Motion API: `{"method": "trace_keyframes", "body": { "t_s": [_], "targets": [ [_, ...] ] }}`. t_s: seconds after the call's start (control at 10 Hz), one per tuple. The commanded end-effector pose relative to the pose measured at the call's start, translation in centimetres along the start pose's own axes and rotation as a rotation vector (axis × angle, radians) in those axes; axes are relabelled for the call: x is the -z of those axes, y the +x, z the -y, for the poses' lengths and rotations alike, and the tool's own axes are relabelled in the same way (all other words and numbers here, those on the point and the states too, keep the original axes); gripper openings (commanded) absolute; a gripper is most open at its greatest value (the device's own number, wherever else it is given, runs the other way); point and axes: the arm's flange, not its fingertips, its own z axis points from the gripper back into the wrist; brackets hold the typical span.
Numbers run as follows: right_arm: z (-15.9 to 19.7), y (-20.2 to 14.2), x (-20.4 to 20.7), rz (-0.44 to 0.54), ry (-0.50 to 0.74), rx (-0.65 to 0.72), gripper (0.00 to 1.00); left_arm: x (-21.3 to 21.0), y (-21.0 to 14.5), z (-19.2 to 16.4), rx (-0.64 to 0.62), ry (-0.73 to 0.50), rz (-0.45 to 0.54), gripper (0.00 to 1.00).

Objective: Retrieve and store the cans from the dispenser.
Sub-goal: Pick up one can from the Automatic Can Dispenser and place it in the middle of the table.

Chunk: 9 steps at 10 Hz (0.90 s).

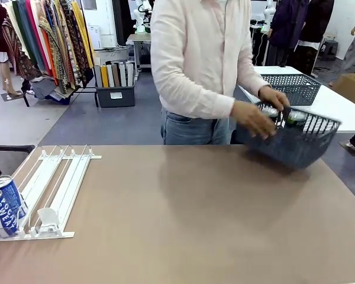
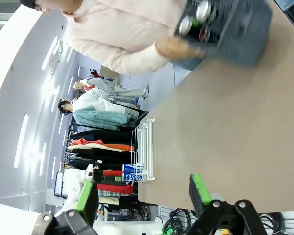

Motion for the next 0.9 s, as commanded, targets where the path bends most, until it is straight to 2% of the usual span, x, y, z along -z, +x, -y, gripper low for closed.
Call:
{"method": "trace_keyframes", "body": {
  "t_s": [0.0,0.4,0.6,0.8],
  "targets": [
    [-0.3,0.3,0.0,0.014,0.030,-0.024,1.00,4.3,-3.1,1.0,-0.002,0.019,-0.048,1.00],
    [-0.3,0.3,0.0,0.014,0.030,-0.024,1.00,7.0,-3.3,0.4,-0.013,-0.018,-0.094,1.00],
    [-0.3,0.3,0.0,0.014,0.030,-0.024,1.00,7.9,-3.5,0.7,-0.004,-0.009,-0.074,1.00],
    [-0.3,0.3,0.0,0.014,0.030,-0.024,1.00,8.3,-3.3,0.8,0.014,-0.052,-0.057,1.00]
  ]
}}
